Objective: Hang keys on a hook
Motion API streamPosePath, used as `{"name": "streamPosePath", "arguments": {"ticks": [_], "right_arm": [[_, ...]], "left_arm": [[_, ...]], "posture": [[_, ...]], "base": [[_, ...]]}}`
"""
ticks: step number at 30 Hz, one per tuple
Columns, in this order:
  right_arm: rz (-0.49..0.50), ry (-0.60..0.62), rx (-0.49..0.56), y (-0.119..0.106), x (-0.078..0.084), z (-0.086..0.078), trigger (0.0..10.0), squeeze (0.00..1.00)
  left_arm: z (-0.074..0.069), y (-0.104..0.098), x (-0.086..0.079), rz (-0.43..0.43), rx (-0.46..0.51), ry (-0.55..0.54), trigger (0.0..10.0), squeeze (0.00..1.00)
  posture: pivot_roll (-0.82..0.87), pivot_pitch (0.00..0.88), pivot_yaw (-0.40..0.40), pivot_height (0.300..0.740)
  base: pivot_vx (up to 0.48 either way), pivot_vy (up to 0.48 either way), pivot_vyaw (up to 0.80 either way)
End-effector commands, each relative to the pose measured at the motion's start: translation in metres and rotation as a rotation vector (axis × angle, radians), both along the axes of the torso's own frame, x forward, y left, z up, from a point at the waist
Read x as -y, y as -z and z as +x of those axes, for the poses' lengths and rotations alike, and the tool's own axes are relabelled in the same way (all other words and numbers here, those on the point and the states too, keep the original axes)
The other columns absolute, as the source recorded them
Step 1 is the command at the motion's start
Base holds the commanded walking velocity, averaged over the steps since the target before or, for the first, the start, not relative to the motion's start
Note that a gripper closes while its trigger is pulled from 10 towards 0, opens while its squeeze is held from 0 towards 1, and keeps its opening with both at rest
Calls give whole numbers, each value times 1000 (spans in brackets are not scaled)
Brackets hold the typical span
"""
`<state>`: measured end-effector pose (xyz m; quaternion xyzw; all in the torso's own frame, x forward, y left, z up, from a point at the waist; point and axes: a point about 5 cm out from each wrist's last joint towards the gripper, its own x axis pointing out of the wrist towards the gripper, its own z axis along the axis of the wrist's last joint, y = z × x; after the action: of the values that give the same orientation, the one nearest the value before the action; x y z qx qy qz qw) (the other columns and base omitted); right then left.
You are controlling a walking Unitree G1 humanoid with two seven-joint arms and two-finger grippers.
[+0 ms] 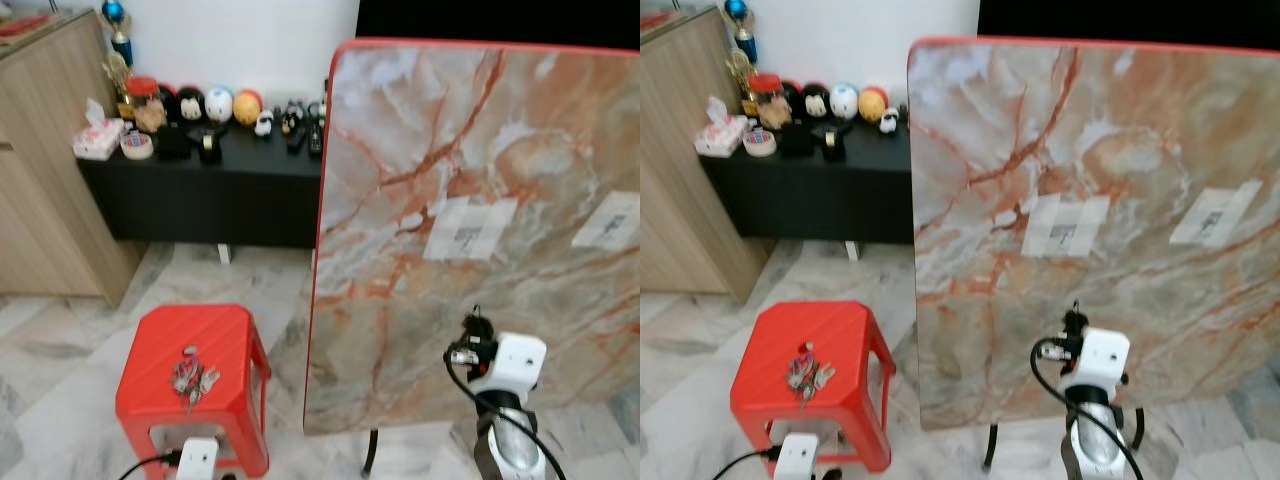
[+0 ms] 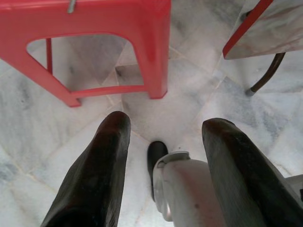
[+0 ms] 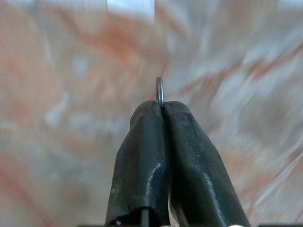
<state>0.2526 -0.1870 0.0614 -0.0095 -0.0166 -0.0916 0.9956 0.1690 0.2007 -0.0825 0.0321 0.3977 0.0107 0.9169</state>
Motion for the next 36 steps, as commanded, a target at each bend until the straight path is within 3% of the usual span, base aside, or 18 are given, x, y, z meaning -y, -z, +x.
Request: {"name": "streamPosePath", "arguments": {"ticks": [1,2,11,22,36], "right_arm": [[-72,2,70,-16,3,6,10000,0],[-179,-11,113,-27,0,8,10000,0],[-424,81,227,-57,2,16,10000,0],[-584,66,140,-45,-4,25,10000,0],[-675,17,100,-39,-13,36,10000,0]], "left_arm": [[-4,3,2,-3,-22,18,10000,0],[-4,3,2,-2,-24,19,10000,0],[-4,3,2,-1,-28,15,10000,0],[-4,3,4,-6,-33,10,10000,0],[-4,3,3,-8,-32,7,10000,0]], "posture": [[65,0,-79,740],[65,0,-79,740],[67,0,-81,740],[66,0,-83,740],[70,0,-84,740]], "base": [[0,0,0],[0,0,0],[0,0,0],[0,0,0],[0,0,0]]}}
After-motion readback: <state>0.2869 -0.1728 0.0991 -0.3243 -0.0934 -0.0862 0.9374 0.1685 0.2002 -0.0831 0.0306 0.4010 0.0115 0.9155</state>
